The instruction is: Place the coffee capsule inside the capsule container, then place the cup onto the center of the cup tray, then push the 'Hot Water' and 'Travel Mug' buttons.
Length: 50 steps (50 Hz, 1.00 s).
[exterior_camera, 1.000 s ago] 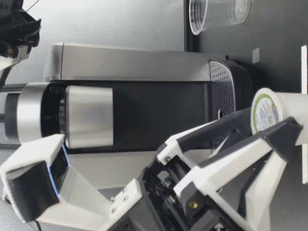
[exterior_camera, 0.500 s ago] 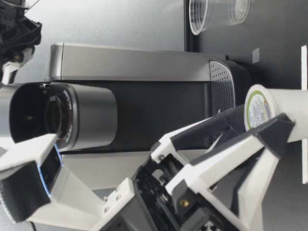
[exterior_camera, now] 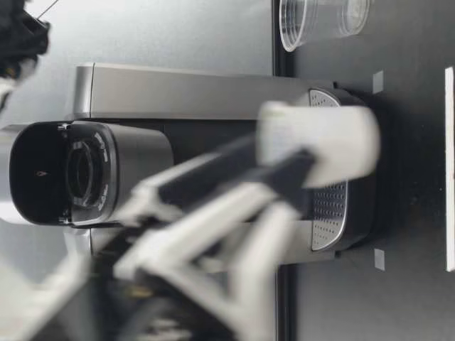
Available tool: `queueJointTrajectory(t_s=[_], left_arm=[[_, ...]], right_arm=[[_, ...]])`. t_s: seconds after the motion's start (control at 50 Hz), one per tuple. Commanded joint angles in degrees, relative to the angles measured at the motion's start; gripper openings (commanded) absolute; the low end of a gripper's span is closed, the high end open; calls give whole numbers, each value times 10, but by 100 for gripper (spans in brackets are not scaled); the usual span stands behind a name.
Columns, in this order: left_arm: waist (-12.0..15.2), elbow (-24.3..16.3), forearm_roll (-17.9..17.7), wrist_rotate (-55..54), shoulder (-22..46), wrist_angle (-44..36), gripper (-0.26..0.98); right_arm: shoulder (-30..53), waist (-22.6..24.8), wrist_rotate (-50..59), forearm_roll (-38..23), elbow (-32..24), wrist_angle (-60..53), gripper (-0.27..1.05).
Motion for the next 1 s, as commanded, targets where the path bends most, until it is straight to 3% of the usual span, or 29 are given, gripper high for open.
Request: queueJointTrajectory(t_s=[0.0,0.1,0.14,0.28,0.68,0.8,0.98], left_arm=[[17,-50,40,9,-30,69,47],[22,-92,111,12,-39,146,47],[22,-111,155,11,-44,180,47],[22,-145,259,3,-62,247,47],[22,-145,536,-124,-94,283,47],[22,-132,596,-163,-94,292,47],[23,-115,615,-195,-95,297,47]], right_arm=[[-33,8,2,-4,4,-4,6],[-53,8,4,-4,22,-1,6],[-61,8,4,-4,30,-1,6],[-82,8,4,-4,53,0,7],[-110,9,4,-4,76,0,6],[-113,8,4,-4,79,0,6],[-113,8,4,-4,82,0,6]])
